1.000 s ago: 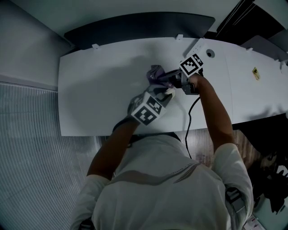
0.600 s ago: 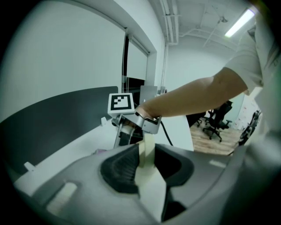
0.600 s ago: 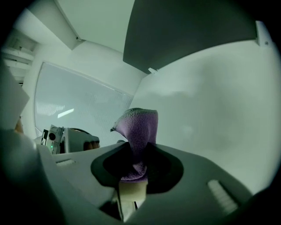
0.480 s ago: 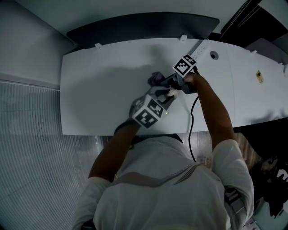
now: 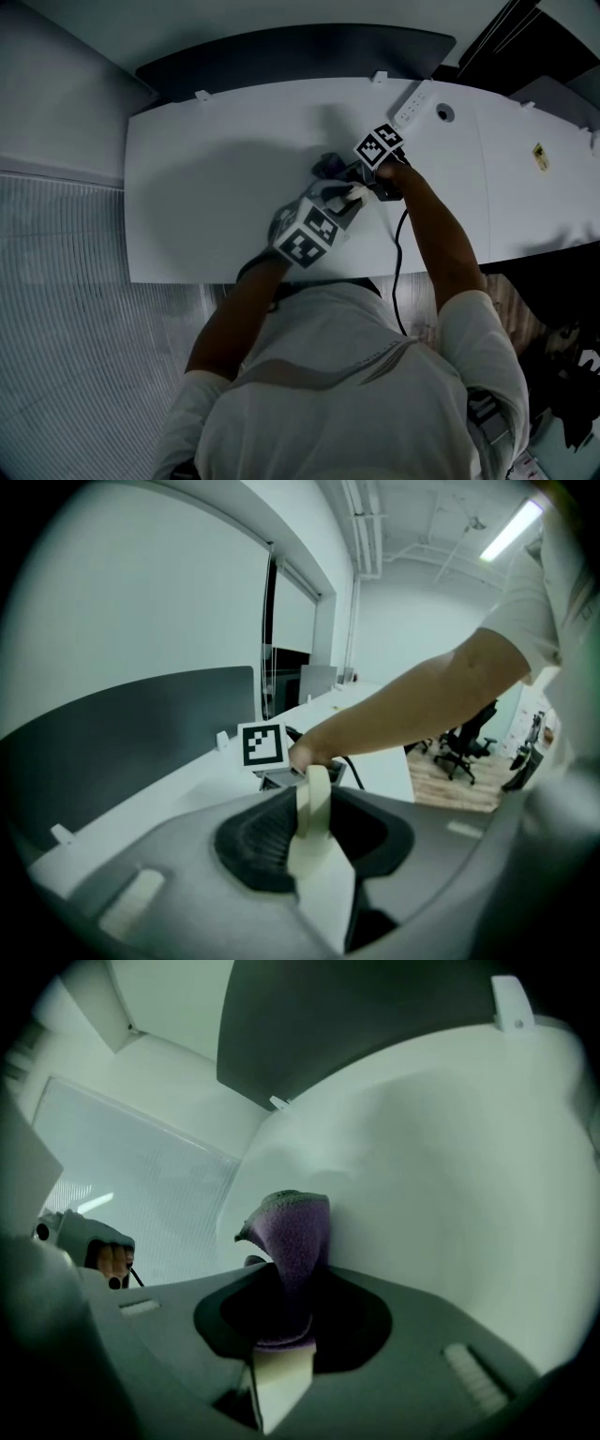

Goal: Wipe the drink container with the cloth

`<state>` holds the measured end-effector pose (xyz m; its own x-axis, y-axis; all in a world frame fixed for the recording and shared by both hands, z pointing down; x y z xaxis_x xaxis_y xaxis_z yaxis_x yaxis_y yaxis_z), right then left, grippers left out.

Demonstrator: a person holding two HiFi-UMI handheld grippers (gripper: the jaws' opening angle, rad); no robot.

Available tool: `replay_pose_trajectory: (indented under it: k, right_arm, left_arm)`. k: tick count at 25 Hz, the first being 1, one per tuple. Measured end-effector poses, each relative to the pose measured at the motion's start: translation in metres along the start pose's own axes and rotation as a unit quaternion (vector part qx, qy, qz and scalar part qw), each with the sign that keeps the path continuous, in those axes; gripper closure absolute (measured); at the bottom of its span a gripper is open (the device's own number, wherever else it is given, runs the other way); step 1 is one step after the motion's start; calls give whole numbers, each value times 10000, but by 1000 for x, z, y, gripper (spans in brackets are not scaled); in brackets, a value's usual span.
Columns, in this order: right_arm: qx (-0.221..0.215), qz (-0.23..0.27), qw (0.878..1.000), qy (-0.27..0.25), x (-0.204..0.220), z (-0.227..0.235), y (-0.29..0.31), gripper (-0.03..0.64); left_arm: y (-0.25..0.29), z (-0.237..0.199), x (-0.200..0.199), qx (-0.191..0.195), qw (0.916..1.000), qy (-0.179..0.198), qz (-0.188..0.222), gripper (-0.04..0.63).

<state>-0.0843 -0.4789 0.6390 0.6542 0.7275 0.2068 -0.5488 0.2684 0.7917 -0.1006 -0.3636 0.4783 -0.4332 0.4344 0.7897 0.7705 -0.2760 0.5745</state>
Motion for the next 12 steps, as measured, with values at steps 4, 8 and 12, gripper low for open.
replay_pose_trajectory:
  k: [4, 8, 12]
  right_arm:
    - [63, 679, 9972, 298, 0, 1, -22, 520]
    - [361, 1896, 9789, 667, 18, 2, -75, 520]
    - [731, 3123, 9427, 918, 53, -8, -129, 520]
  left_arm:
    - [-2, 0, 2, 136, 9998, -69, 130, 486]
    - [-11, 2, -1, 214, 9991, -5, 372, 460]
    - [-31, 4, -11, 284, 9950, -23, 957, 422]
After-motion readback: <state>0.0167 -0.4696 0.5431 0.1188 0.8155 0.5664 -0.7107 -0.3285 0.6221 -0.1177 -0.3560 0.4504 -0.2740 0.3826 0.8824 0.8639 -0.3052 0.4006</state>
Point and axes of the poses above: the fingertips, and each gripper's own axes: y forward along the fingers, z to its right, x out of its underside, the point moved 6 cm from there along -y, backward along the fingers, and after that the axes turned 15 degrees about x, right-handed, at the moved point
